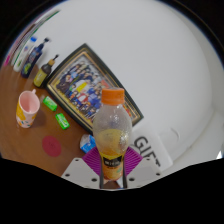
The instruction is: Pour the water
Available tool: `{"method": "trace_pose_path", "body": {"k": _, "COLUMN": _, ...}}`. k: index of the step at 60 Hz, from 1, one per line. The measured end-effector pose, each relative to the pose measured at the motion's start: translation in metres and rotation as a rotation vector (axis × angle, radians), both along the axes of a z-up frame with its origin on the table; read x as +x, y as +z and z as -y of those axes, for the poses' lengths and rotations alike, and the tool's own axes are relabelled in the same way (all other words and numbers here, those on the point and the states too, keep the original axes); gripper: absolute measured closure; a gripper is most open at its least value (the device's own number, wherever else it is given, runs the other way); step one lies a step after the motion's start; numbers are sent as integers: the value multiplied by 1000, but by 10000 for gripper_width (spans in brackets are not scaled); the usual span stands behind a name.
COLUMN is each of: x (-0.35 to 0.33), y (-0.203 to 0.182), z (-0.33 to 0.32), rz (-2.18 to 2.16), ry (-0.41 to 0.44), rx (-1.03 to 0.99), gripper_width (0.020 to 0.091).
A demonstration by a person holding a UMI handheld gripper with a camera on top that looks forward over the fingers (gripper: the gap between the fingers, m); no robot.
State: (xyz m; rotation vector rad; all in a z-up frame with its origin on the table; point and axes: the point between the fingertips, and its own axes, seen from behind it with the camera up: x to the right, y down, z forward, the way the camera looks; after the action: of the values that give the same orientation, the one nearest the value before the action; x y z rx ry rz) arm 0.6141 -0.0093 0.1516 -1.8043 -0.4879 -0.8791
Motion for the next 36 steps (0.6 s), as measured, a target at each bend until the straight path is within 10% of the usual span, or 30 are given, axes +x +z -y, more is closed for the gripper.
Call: {"method": "trace_pose_path", "body": {"k": 36, "x": -126, "y": -48, "z": -105, "rz": 1081, "ry": 260, "rx": -236, "gripper_width": 849}}
